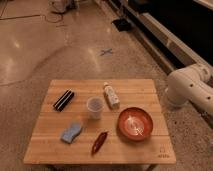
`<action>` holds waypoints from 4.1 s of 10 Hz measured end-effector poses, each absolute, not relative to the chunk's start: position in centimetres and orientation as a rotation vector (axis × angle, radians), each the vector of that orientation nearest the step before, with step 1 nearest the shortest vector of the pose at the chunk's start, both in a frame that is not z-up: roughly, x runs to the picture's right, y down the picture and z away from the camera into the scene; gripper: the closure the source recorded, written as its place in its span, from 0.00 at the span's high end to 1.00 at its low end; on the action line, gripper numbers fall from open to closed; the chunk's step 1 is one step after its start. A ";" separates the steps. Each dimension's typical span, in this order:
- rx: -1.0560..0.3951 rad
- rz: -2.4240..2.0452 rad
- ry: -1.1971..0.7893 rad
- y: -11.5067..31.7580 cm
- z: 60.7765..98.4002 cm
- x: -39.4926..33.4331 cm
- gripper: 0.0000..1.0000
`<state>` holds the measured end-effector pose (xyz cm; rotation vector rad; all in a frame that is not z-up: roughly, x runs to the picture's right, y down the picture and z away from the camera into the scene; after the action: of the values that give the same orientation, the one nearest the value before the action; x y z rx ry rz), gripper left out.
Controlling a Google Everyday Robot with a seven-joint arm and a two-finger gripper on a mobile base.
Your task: Place the eraser on the white sponge
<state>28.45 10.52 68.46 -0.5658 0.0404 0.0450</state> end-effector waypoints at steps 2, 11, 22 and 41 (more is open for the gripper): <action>-0.566 0.045 0.040 10.5 68.5 28.4 0.65; -0.566 0.045 0.040 10.5 68.5 28.4 0.65; -0.593 -0.009 0.014 10.0 69.1 26.4 0.64; -0.537 -0.581 -0.145 0.9 77.2 0.7 0.80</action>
<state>0.68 0.89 77.15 -0.5368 -0.1454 -0.5806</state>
